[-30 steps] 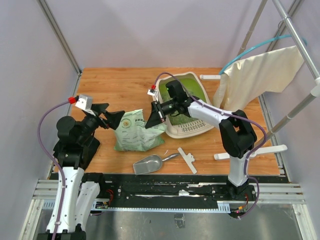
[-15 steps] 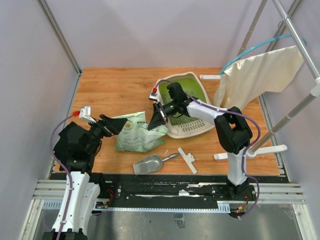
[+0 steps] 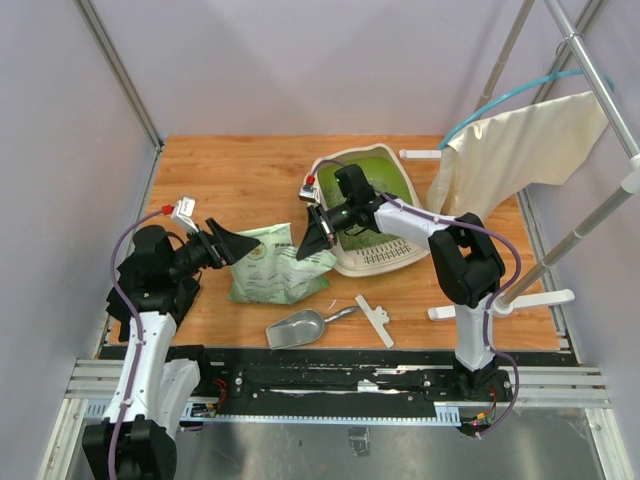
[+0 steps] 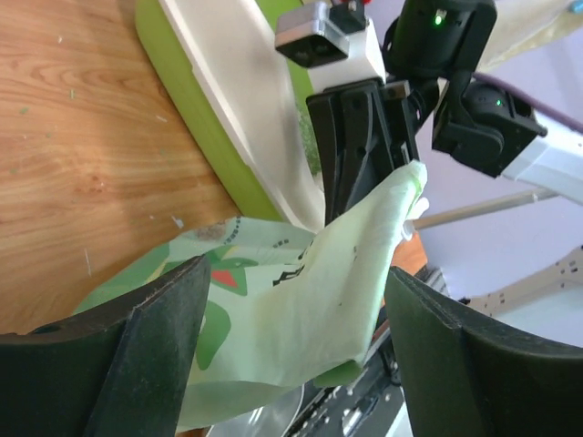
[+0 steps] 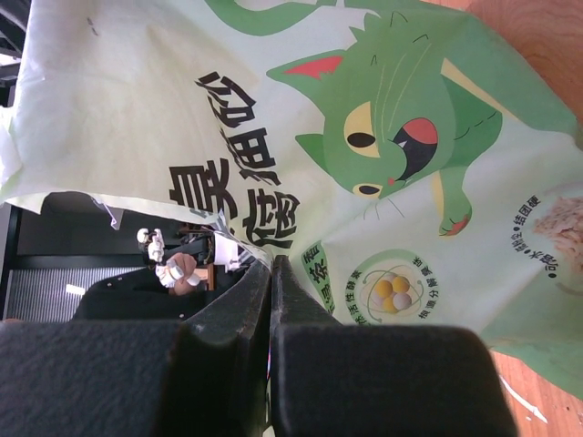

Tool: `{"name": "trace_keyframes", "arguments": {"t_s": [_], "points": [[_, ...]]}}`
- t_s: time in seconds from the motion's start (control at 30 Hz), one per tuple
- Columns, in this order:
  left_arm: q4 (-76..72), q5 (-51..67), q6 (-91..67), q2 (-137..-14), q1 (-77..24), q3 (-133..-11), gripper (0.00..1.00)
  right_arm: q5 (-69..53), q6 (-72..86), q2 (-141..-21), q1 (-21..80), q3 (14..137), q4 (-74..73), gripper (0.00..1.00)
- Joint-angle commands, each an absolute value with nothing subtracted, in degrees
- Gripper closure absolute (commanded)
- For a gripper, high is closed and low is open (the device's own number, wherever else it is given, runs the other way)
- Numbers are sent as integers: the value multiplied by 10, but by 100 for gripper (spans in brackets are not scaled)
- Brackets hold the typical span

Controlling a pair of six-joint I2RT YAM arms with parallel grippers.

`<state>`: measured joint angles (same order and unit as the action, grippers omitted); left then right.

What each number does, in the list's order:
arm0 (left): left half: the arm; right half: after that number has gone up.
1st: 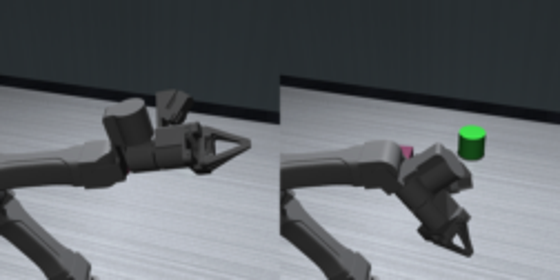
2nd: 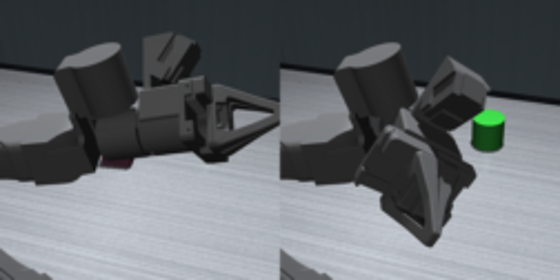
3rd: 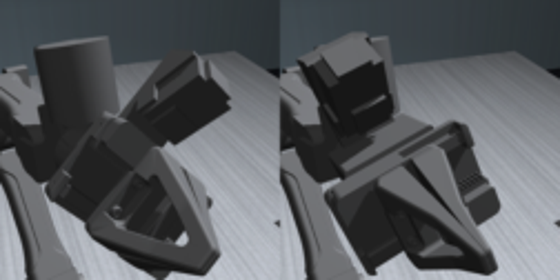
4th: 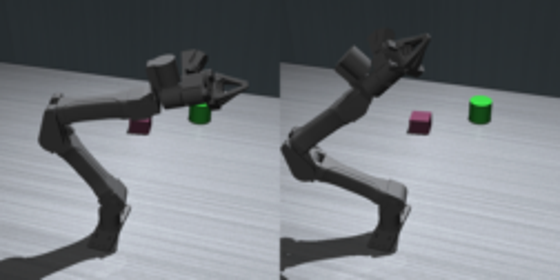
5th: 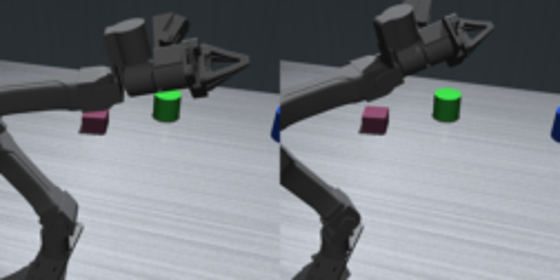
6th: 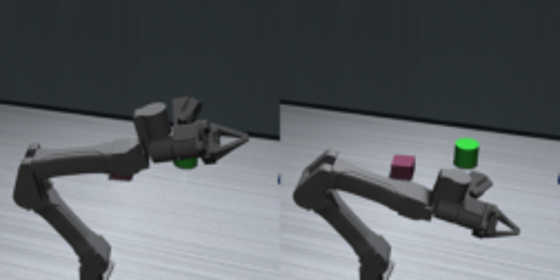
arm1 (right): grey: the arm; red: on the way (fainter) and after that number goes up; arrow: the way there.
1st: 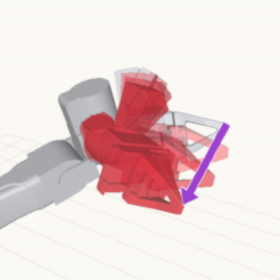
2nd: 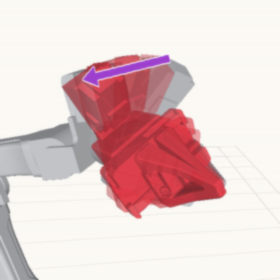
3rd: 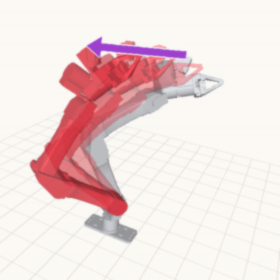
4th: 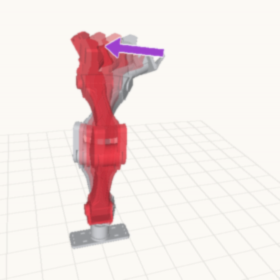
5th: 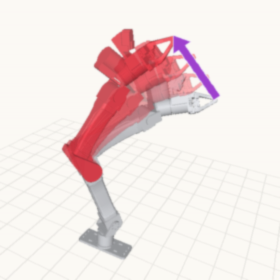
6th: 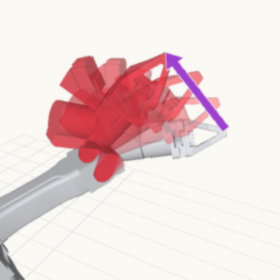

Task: Fill the litter box with clean litter
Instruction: Close the cat litter bag at the center of the board.

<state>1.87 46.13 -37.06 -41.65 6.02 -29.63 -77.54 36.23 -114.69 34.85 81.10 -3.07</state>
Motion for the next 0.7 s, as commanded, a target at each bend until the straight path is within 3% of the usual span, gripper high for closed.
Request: {"name": "trace_keyframes", "arguments": {"t_s": [0.0, 0.13, 0.23, 0.37, 0.43, 0.67], "points": [[48, 551, -341, -435, 71, -313, 24, -793, 364, -1146, 335, 816, -46, 99], [63, 559, -316, -463, 71, -326, 47, -794, 357, -1143, 335, 818, -55, 99], [80, 546, -305, -484, 72, -348, 71, -799, 347, -1140, 334, 819, -66, 99], [126, 549, -261, -509, 88, -385, 84, -811, 337, -1139, 335, 816, -73, 99], [143, 566, -236, -518, 106, -397, 98, -822, 334, -1139, 336, 814, -72, 99], [165, 648, -180, -520, 178, -405, 99, -850, 329, -1139, 344, 818, -73, 99]]}}
